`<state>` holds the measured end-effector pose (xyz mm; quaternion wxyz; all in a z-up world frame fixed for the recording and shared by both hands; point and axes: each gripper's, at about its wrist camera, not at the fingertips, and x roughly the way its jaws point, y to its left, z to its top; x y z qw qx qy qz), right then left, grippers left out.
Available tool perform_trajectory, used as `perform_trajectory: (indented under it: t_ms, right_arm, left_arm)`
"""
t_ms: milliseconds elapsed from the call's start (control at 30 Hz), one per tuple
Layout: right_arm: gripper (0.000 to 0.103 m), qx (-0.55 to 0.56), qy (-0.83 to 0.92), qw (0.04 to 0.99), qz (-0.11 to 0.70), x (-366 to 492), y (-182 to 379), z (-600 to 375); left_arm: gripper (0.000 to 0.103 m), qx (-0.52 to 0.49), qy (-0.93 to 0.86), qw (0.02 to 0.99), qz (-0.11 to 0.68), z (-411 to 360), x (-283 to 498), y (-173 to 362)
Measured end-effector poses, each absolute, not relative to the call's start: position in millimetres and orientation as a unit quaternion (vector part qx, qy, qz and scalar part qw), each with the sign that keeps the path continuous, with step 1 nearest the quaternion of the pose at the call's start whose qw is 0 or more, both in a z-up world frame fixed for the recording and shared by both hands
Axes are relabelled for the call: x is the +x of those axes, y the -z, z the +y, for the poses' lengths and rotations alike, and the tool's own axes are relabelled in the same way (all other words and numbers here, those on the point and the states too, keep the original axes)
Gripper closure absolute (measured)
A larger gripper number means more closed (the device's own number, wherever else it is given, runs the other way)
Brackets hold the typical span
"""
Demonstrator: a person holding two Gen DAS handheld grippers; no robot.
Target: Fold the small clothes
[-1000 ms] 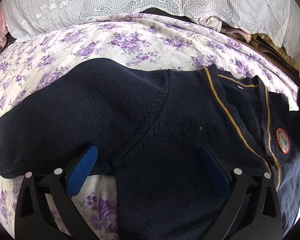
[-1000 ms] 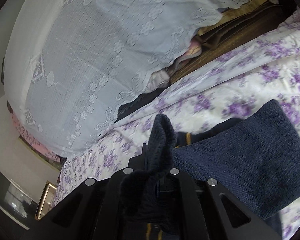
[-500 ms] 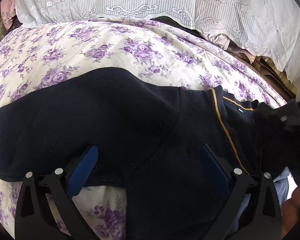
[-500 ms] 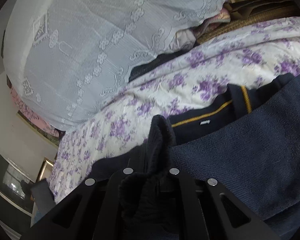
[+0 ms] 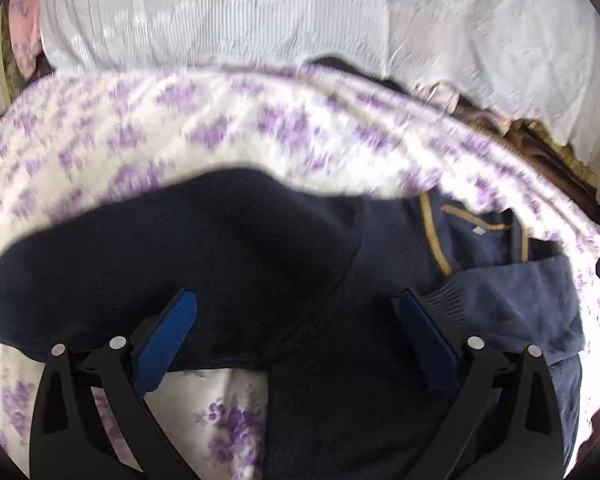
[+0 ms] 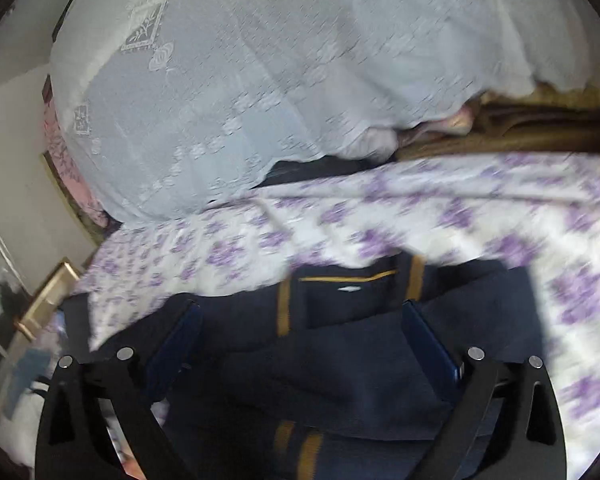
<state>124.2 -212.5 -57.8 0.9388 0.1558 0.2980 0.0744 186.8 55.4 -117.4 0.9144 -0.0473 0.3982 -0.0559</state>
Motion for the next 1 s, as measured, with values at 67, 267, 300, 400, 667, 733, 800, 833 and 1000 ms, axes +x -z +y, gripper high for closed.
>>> perform_trajectory:
  t_ms: [67,267,300,400,667,733,800,833,1000]
  right_arm:
    - [0.003,0.137,-0.050,0.928,0.343,124.3,62.2,-238.0]
    - [0.003,0.281,-0.090,0.905,0.307,118.4,77.6,-318.1]
    - [0.003,0.313,-0.112,0.896,0.294,121.2,80.8,-322.9]
    - [0.003,0.389,-0.170,0.857,0.292,144.7,101.7,-333.4]
    - [0.004,0.419,-0.102,0.852,0.299,151.6,141.5,-378.6]
    - [0.003,0.375,-0.067,0.878,0.289,129.8,121.7,-375.5]
    - [0.003,0.383,-0.132,0.869,0.285,114.2,114.9,-370.4]
    - [0.003,0.394,-0.158,0.856,0.294,108.6,116.8,-365.1]
    - [0.004,0.385,-0.188,0.834,0.349,105.5,149.0,-344.5]
  left_arm:
    - [0.005,-0.033,0.060,0.927,0.368,49.6,176.9,101.5]
    - [0.005,-0.018,0.138,0.918,0.371,-3.5,182.5,86.3]
    - [0.005,-0.007,0.147,0.915,0.377,-16.7,188.2,89.9]
    - [0.005,0.046,0.141,0.897,0.417,-47.0,208.4,118.7]
    - [0.004,0.065,0.102,0.881,0.457,-41.9,216.2,146.9]
    - [0.004,0.077,0.085,0.894,0.432,-41.0,204.4,134.3]
    - [0.004,0.073,0.099,0.906,0.406,-38.8,194.2,122.6]
    - [0.004,0.072,0.104,0.906,0.405,-39.5,191.8,122.6]
    - [0.004,0.064,0.107,0.880,0.459,-33.6,207.6,155.4]
